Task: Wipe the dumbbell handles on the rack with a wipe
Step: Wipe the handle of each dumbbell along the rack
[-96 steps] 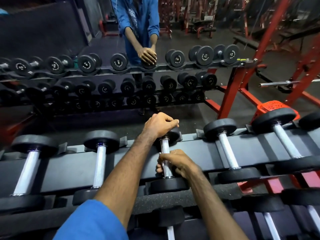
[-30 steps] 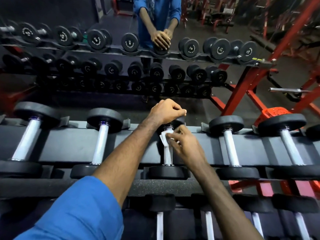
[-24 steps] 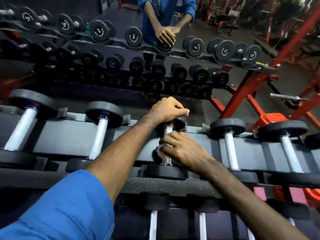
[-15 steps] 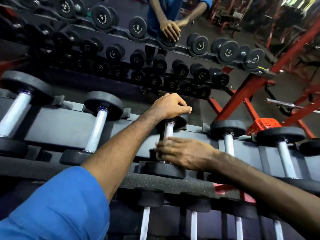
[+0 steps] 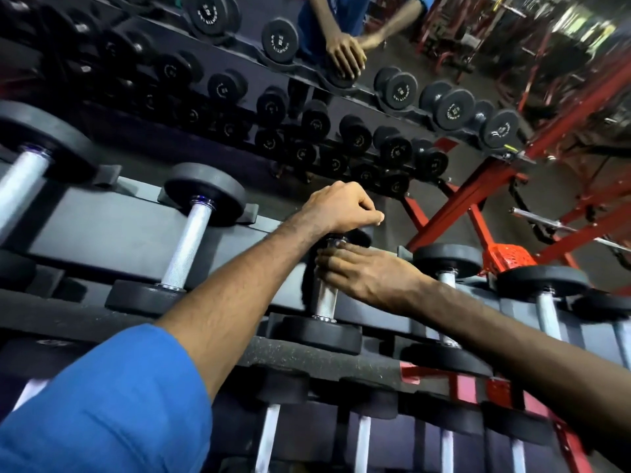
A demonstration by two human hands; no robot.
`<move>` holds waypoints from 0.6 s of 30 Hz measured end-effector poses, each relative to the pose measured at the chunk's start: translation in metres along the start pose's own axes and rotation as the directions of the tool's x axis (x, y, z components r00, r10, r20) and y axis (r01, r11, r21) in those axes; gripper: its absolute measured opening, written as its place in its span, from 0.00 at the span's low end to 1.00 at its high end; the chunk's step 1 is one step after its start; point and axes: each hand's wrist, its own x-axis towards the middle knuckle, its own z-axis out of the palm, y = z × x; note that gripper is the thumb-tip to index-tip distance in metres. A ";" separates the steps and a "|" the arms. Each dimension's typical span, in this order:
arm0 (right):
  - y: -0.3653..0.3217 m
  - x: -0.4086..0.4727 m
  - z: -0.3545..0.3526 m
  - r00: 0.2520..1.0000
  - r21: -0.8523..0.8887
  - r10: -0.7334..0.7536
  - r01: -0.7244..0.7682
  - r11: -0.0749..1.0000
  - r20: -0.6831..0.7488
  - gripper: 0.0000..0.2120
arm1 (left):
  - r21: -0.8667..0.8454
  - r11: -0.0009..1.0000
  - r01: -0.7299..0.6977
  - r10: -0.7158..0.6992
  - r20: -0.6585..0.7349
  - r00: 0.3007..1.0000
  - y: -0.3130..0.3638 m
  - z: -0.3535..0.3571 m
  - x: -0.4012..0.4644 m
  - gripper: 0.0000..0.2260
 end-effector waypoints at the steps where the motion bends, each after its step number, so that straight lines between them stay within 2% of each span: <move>1: -0.006 0.003 0.003 0.999 0.022 -0.035 0.034 0.999 0.021 0.18 | -0.005 1.000 -0.001 0.001 0.002 1.000 0.000 -0.001 -0.001 0.09; 4: -0.012 0.008 -0.003 0.985 0.064 -0.163 0.159 0.985 0.061 0.18 | -0.006 1.000 -0.009 0.009 0.003 1.000 0.000 -0.002 -0.002 0.10; 7: 0.006 0.010 -0.008 1.000 0.038 -0.014 0.015 0.999 -0.021 0.24 | -0.003 1.000 -0.009 0.009 -0.010 1.000 0.001 -0.003 -0.003 0.11; 8: 0.004 0.011 -0.005 1.000 0.047 -0.016 0.017 0.999 -0.025 0.24 | -0.005 1.000 -0.009 0.009 -0.007 1.000 0.002 -0.002 -0.003 0.11; 11: -0.015 0.009 -0.004 0.988 0.071 -0.143 0.139 0.988 0.058 0.17 | -0.016 1.000 -0.012 0.012 0.006 1.000 0.003 -0.004 -0.005 0.10; 12: -0.011 0.007 -0.003 0.989 0.067 -0.140 0.136 0.988 0.048 0.17 | -0.014 1.000 -0.011 0.011 0.007 1.000 0.003 -0.004 -0.005 0.10; 15: 0.003 0.003 -0.002 1.000 0.094 0.014 -0.012 0.996 -0.026 0.19 | 0.002 1.000 -0.010 0.010 -0.002 1.000 0.002 -0.002 -0.004 0.11; 18: -0.019 0.003 -0.003 0.994 0.128 -0.100 0.094 0.987 0.037 0.17 | -0.004 1.000 -0.004 0.004 -0.002 1.000 0.002 -0.003 -0.003 0.11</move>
